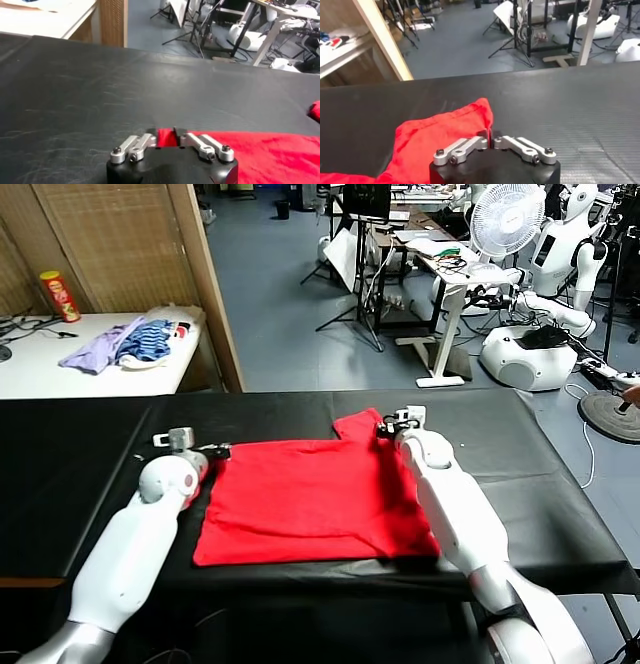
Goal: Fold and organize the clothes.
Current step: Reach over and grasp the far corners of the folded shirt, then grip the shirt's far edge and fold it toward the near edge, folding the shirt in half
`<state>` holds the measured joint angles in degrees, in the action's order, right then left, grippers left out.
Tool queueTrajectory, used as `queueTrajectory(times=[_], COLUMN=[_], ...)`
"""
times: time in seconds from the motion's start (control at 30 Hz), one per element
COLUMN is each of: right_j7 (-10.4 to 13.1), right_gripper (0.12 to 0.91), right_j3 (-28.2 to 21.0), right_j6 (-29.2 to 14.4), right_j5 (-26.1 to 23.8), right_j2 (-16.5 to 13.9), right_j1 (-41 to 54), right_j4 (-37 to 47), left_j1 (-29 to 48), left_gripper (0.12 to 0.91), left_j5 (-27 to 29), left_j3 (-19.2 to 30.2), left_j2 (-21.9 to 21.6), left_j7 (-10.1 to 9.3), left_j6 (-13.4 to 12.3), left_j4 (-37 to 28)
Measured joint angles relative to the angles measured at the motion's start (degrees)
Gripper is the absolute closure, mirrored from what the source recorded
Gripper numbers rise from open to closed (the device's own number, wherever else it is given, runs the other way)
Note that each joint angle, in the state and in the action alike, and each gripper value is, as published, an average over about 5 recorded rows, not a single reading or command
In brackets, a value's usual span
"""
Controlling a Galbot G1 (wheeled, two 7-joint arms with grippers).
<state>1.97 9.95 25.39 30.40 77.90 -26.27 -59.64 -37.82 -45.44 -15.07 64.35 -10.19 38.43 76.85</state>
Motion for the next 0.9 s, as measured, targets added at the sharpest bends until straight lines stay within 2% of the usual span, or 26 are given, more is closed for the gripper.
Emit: queueTrajectory(times=[0.17,0.37,0.53,0.73,0.9], right_j7=[-1.1,-2.0,-1.6,-0.1,0.3], right_gripper=[0.903,0.903,0.903,0.903,0.903], right_j3=[0.6,2.0,3.3,5.1,6.0], right_j6=[-2.5,-1.3,1.5,6.6,10.2], right_j5=[1.7,5.1,6.7,7.5,8.1], right_j2=[-1.9,-6.4,-10.9,-16.0,-19.3], right_j1=[-2.8,-8.3,-14.0,-20.5,-24.7], right_j4=[-6.1,-16.7,-25.9,-35.3,-41.0], left_j1=[-1.3,-5.1,-11.1,-19.9,-27.9], left_gripper=[0.903,0.903,0.903,0.903,0.903], left_j5=[0.2,-2.2,-5.1,-4.7,-1.6], left_j3=[-1.1,-3.5,-5.8,-9.0,-13.3], left_j2=[-0.9,-3.5,-6.2,-8.4,-7.9], left_j7=[-0.48,-2.81,-5.46,-7.69,-7.97], left_j6=[-0.3,-0.1,1.0,2.6,3.6], left_j4=[2.3,9.8,19.1,30.0,37.3])
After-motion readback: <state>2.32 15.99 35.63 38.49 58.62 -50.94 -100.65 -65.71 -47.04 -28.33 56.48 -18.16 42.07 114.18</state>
